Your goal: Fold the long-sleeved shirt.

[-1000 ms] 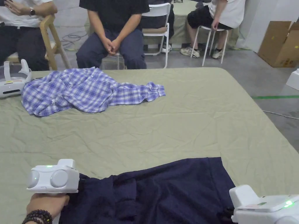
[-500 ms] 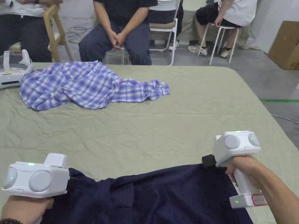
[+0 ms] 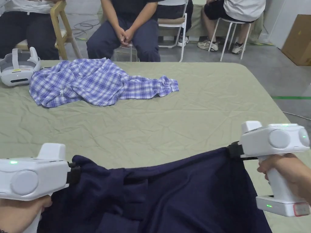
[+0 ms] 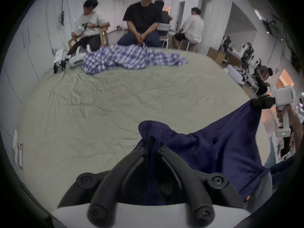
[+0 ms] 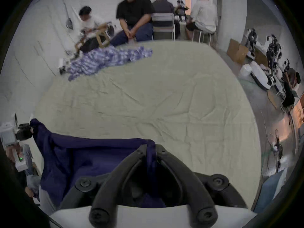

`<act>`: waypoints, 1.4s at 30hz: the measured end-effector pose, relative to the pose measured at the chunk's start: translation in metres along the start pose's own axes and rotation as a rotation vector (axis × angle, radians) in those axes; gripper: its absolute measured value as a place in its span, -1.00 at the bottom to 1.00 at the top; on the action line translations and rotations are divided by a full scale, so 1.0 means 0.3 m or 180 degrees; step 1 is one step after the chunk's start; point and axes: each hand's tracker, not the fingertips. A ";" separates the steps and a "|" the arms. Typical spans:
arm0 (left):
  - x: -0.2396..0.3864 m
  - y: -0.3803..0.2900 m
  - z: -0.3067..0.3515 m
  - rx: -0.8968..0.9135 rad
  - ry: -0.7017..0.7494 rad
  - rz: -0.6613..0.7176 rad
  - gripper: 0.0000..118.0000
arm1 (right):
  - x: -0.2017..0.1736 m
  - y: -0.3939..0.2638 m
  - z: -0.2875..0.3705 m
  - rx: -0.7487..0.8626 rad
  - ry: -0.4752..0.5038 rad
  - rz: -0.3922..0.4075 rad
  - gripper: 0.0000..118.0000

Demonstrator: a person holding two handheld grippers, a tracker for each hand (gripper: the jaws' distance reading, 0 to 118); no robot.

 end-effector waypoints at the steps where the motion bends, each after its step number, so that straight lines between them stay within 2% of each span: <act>1: 0.005 -0.023 0.067 0.0079 -0.0046 -0.0025 -0.82 | -0.010 -0.036 0.070 0.0077 0.0015 0.0087 -0.87; 6: 0.046 -0.213 0.364 0.0129 -0.0152 -0.0135 -0.82 | -0.037 -0.310 0.387 0.0253 0.0078 0.0258 -0.87; 10: 0.079 -0.438 0.466 -0.0181 -0.0250 -0.0188 -0.82 | -0.051 -0.588 0.491 -0.0125 0.0055 0.0487 -0.87; 12: 0.101 -0.549 0.448 -0.0462 -0.0218 -0.0199 -0.82 | -0.061 -0.706 0.455 -0.0473 -0.0020 0.0540 -0.87; 15: 0.130 -0.702 0.329 -0.0985 -0.0271 -0.0299 -0.82 | -0.069 -0.844 0.310 -0.1055 -0.0092 0.0829 -0.87; 17: 0.134 -0.763 0.234 -0.1219 -0.0168 -0.0364 -0.82 | -0.092 -0.883 0.206 -0.1148 -0.0225 0.1053 -0.87; 19: 0.137 -0.767 0.188 -0.1146 -0.0110 -0.0378 -0.82 | -0.103 -0.862 0.151 -0.1151 -0.0204 0.0960 -0.87; 20: 0.136 -0.751 0.177 -0.1141 -0.0090 -0.0312 -0.82 | -0.111 -0.844 0.139 -0.1195 -0.0261 0.0978 -0.87; 22: 0.138 -0.725 0.174 -0.1139 -0.0074 -0.0335 -0.82 | -0.118 -0.823 0.129 -0.1310 -0.0255 0.1168 -0.87; 23: 0.136 -0.714 0.177 -0.1086 -0.0061 -0.0309 -0.81 | -0.110 -0.820 0.128 -0.1309 -0.0238 0.1148 -0.87; 24: 0.129 -0.709 0.171 -0.1082 -0.0071 -0.0282 -0.68 | -0.104 -0.817 0.127 -0.1316 -0.0228 0.1136 -0.86; 25: 0.123 -0.706 0.175 -0.1089 -0.0101 -0.0240 -0.53 | -0.098 -0.813 0.138 -0.1320 -0.0207 0.1122 -0.77; 26: 0.115 -0.702 0.196 -0.1061 -0.0127 -0.0199 -0.24 | -0.092 -0.813 0.170 -0.1283 -0.0203 0.1105 -0.53; 27: 0.115 -0.697 0.229 -0.0942 -0.0141 -0.0172 0.35 | -0.089 -0.808 0.204 -0.1135 -0.0267 0.1065 0.09; 28: 0.113 -0.690 0.272 -0.0790 -0.0115 -0.0191 0.73 | -0.087 -0.798 0.255 -0.0903 -0.0417 0.0996 0.63; 29: 0.107 -0.681 0.313 -0.0681 -0.0088 -0.0217 0.88 | -0.084 -0.786 0.300 -0.0749 -0.0452 0.0912 0.96; 31: 0.092 -0.648 0.417 -0.0438 -0.0092 -0.0211 0.79 | -0.099 -0.743 0.416 -0.0425 -0.0318 0.0749 1.00; 32: 0.083 -0.622 0.452 -0.0254 -0.0162 -0.0142 0.78 | -0.106 -0.721 0.458 -0.0217 -0.0260 0.0600 1.00; 33: 0.074 -0.598 0.488 -0.0109 -0.0121 -0.0074 0.60 | -0.121 -0.697 0.497 0.0040 -0.0267 0.0463 0.86; 34: 0.066 -0.574 0.521 0.0027 -0.0058 -0.0034 0.18 | -0.144 -0.674 0.536 0.0269 -0.0218 0.0369 0.46; 35: 0.057 -0.553 0.552 0.0188 -0.0025 0.0012 -0.06 | -0.166 -0.654 0.572 0.0505 -0.0132 0.0263 -0.05; 37: 0.044 -0.509 0.580 0.0329 0.0000 0.0038 -0.58 | -0.204 -0.622 0.597 0.0814 -0.0016 0.0163 -0.67; 38: 0.036 -0.505 0.582 0.0382 -0.0035 0.0103 -0.93 | -0.225 -0.610 0.616 0.0940 -0.0112 0.0077 -1.00; 40: 0.023 -0.476 0.593 0.0337 -0.0125 0.0152 -0.95 | -0.268 -0.589 0.629 0.0816 0.0019 0.0190 -1.00; 42: -0.018 -0.486 0.586 0.0386 -0.0270 0.0388 -0.95 | -0.311 -0.580 0.616 0.0792 0.0022 0.0282 -1.00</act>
